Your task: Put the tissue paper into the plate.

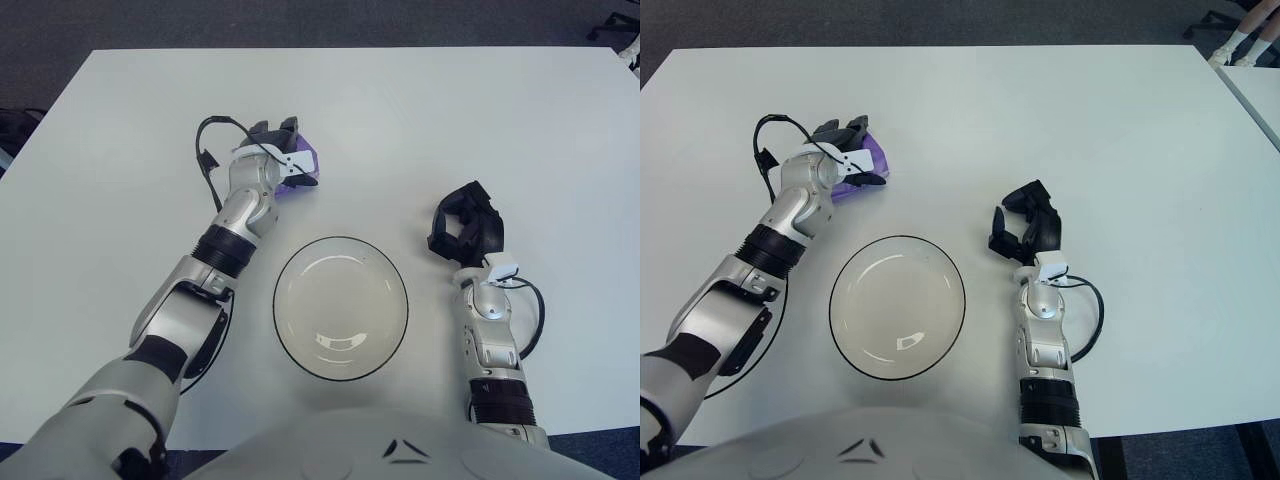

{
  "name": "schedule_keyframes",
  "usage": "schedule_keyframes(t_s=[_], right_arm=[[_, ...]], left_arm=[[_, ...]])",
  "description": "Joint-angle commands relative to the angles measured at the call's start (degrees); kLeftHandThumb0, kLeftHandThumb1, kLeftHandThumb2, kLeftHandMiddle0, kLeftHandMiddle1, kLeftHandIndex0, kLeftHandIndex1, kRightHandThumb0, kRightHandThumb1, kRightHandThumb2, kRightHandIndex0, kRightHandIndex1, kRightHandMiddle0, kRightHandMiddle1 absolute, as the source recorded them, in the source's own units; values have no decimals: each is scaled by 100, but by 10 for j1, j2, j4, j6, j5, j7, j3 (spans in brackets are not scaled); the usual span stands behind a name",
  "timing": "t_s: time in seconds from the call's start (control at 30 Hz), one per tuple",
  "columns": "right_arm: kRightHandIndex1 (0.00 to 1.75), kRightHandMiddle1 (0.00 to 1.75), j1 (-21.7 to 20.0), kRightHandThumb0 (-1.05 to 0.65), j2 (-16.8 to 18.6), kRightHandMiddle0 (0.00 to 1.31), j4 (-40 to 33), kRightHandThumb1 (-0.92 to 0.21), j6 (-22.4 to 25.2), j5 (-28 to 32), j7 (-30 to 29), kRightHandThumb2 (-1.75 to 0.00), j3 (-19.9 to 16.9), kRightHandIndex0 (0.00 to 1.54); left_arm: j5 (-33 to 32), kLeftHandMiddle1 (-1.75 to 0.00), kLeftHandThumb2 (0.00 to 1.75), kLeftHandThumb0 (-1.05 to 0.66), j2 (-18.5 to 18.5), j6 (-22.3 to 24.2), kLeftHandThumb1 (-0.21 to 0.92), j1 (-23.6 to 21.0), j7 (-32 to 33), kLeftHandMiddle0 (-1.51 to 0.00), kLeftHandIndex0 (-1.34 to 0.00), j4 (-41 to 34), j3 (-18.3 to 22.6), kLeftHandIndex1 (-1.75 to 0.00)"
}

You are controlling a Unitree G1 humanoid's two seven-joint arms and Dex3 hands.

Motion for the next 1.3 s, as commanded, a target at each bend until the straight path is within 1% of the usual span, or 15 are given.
schedule_keyframes(t_s=[0.0,0.2,0.3,0.4,0.5,0.67,0.93,1.13,1.17,1.23,1.27], right_arm=[[175,175,65,-43,9,49,51,-48,74,6,0,-112,2,89],[175,175,67,-43,8,50,50,-46,69,2,-1,-114,4,91],[175,175,68,-44,5,50,50,-46,67,2,1,-114,5,92],[175,175,69,-44,3,50,50,-46,66,2,3,-115,4,92],[175,175,69,-43,3,49,50,-47,68,4,2,-113,3,91],[175,175,68,-43,4,48,49,-48,70,6,1,-112,0,90],[175,175,68,-43,2,48,52,-48,64,9,4,-112,-2,90],[175,175,68,-43,5,49,51,-48,65,11,3,-112,-3,89],[175,175,68,-43,5,49,51,-48,65,12,3,-112,-4,89],[175,175,68,-43,6,49,50,-48,66,13,3,-112,-5,89],[175,175,68,-43,6,49,50,-48,65,13,3,-112,-5,88]], left_arm=[[-24,0,21,-105,0,4,87,21,-32,0,0,42,-20,0],[-44,0,21,-105,-3,-6,89,9,-24,0,0,92,-30,0],[-55,0,21,-105,-8,-16,91,-2,-17,0,0,134,-31,0],[-64,0,23,-105,-10,-20,92,-8,-15,0,0,157,-33,0],[-79,0,27,-105,-9,-34,92,-2,-3,0,0,185,-31,0],[-95,0,28,-103,-10,-56,92,9,21,0,0,219,-32,0],[-106,-3,28,-98,-7,-64,92,17,-3,-5,0,217,-44,0],[-104,-7,34,-99,-3,-82,92,8,-41,-7,0,248,-66,0],[-103,-13,35,-99,-3,-83,91,7,-45,-5,0,252,-69,0],[-102,-20,37,-98,-3,-85,91,3,-54,-2,0,259,-74,0],[-101,-23,37,-98,-1,-95,91,5,-52,-1,0,267,-79,0]])
